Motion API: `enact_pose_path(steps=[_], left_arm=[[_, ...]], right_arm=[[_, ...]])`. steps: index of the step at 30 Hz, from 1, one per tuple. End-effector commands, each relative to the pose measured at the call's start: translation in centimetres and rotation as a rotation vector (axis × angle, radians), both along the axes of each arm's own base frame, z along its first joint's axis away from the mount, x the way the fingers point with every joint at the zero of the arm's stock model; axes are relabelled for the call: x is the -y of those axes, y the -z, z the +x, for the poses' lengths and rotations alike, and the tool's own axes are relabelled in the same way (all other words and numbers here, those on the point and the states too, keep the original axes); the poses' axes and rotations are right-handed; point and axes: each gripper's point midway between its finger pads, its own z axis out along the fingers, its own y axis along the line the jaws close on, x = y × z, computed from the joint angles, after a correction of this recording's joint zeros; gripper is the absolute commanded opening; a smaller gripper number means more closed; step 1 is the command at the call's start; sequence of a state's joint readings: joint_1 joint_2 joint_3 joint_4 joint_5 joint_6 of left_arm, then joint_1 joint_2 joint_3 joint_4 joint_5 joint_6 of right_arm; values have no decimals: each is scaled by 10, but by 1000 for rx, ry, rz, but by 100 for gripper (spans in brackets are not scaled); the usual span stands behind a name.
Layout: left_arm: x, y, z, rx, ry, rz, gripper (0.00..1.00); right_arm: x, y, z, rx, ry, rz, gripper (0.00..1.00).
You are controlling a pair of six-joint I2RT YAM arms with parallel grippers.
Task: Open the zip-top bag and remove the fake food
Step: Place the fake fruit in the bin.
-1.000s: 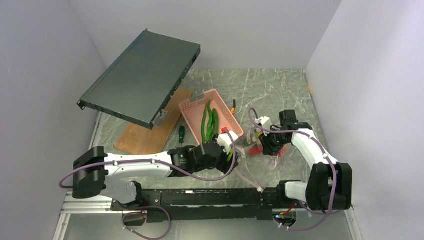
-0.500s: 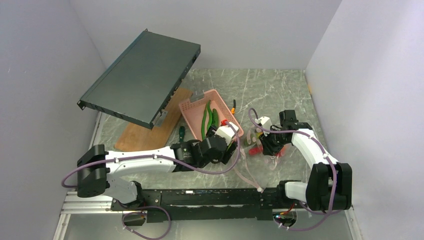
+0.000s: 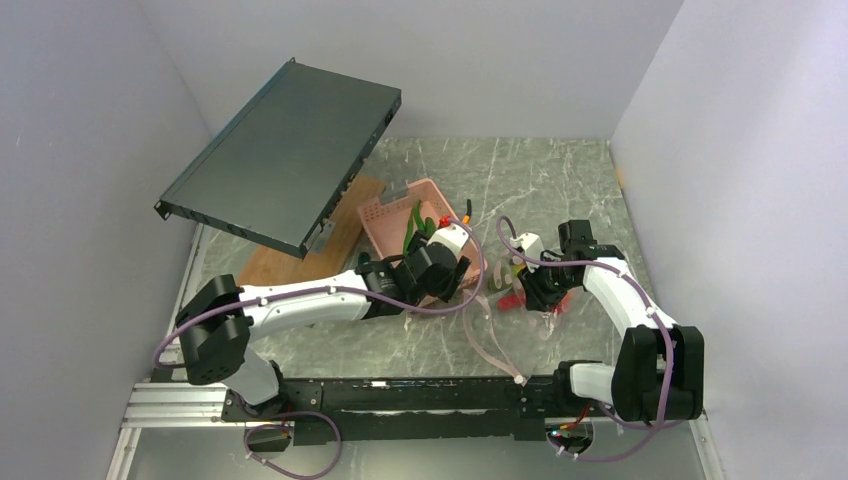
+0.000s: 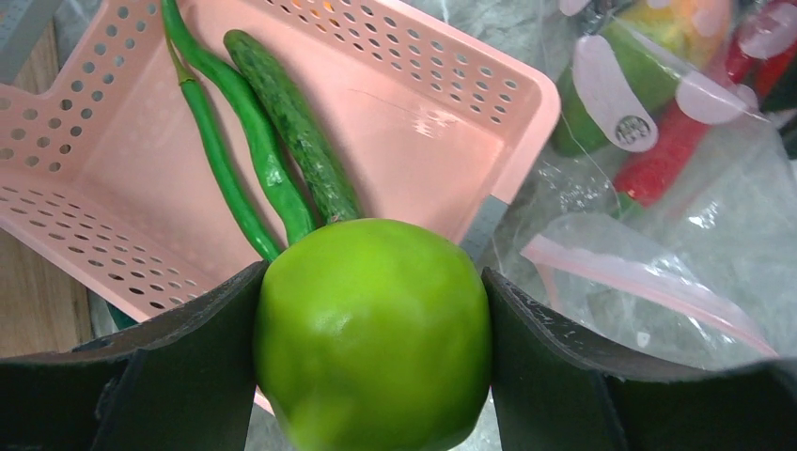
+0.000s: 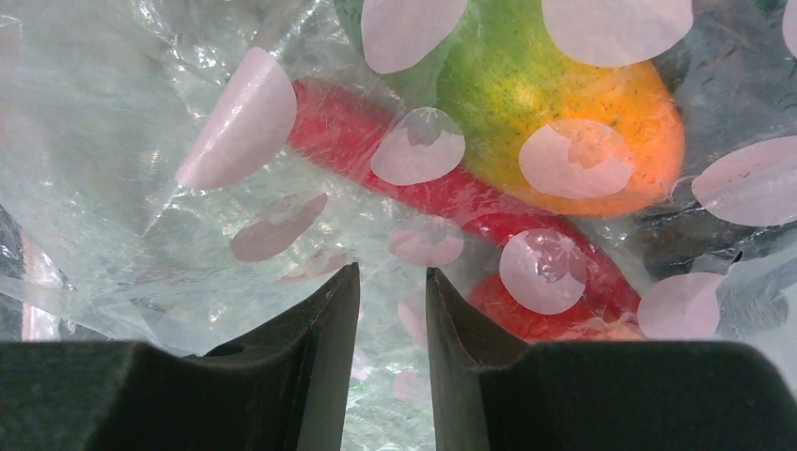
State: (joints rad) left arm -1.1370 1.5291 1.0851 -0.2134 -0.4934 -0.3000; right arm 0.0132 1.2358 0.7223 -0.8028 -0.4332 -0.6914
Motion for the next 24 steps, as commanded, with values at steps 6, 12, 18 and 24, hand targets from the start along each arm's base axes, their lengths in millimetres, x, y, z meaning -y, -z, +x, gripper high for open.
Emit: enact_pose_path(steps=[6, 12, 18, 24], left_arm=[[1, 6, 34, -16, -54, 12, 0], [-3, 18, 44, -38, -81, 33, 0], [-9, 33, 50, -62, -107, 47, 5], [-12, 44, 51, -81, -119, 62, 28]], right_arm=[[-4, -4, 0, 17, -16, 28, 35], [-4, -4, 0, 16, -17, 29, 35], [-4, -3, -1, 11, -16, 29, 35], [-4, -3, -1, 11, -17, 29, 35]])
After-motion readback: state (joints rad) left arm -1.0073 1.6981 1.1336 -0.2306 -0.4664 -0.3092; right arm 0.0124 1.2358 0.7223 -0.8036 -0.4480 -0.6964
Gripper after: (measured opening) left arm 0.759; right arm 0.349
